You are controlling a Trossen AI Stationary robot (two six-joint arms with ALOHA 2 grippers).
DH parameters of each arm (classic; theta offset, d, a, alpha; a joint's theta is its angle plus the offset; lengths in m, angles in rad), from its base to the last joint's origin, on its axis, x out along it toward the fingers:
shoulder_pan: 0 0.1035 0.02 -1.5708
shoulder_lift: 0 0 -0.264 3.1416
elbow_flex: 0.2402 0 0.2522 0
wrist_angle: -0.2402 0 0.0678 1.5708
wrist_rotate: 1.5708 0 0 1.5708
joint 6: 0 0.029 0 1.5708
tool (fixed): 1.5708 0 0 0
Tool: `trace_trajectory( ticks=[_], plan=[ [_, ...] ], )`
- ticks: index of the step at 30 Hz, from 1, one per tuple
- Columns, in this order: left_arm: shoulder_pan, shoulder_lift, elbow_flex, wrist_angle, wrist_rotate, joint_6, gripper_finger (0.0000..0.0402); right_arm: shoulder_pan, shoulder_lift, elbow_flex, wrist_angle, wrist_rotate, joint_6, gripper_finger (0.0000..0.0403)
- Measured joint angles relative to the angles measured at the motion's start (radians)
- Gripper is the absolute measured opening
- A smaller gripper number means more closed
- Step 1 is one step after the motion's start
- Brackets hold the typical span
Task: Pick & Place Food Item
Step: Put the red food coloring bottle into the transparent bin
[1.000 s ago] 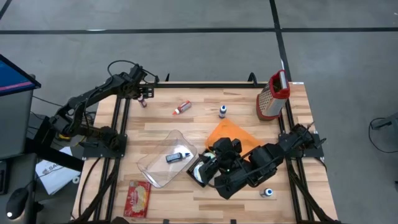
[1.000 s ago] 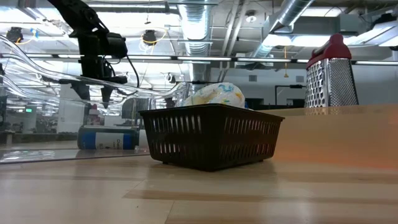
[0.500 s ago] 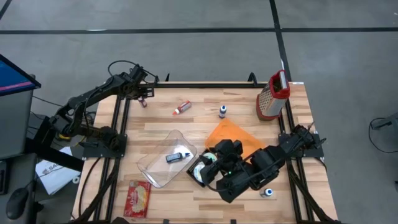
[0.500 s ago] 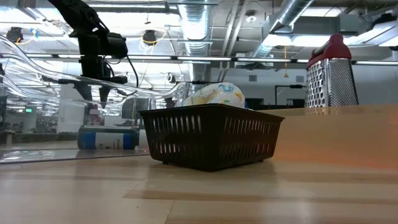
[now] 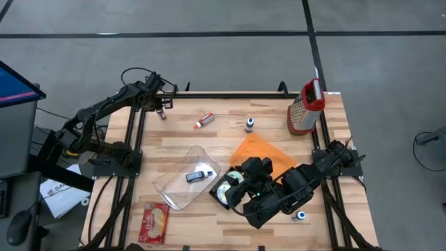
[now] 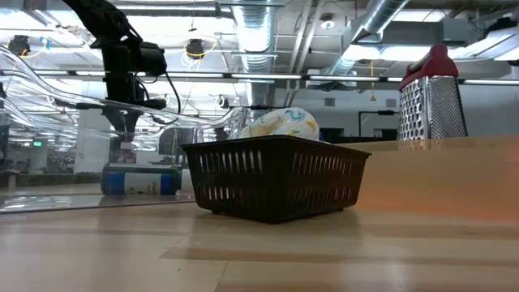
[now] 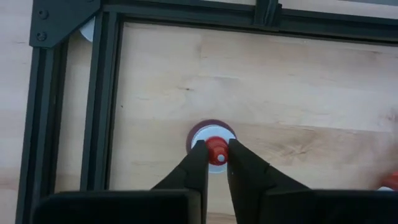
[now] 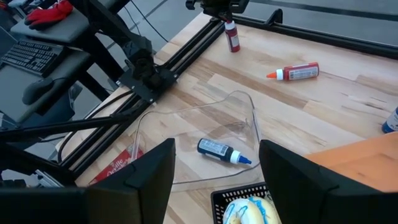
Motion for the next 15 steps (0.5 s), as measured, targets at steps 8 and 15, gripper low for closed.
trace_trajectory(
  ticks=[8, 15],
  plan=[
    [-0.023, -0.003, 0.000, -0.009, 0.000, 0.017, 0.0029, 0.000, 0.000, 0.000, -0.005, 0.000, 0.000, 0.0224],
    [-0.133, -0.084, 0.000, -0.038, 0.007, 0.028, 0.0029, 0.000, 0.000, 0.000, -0.005, 0.000, 0.008, 0.0224]
  ],
)
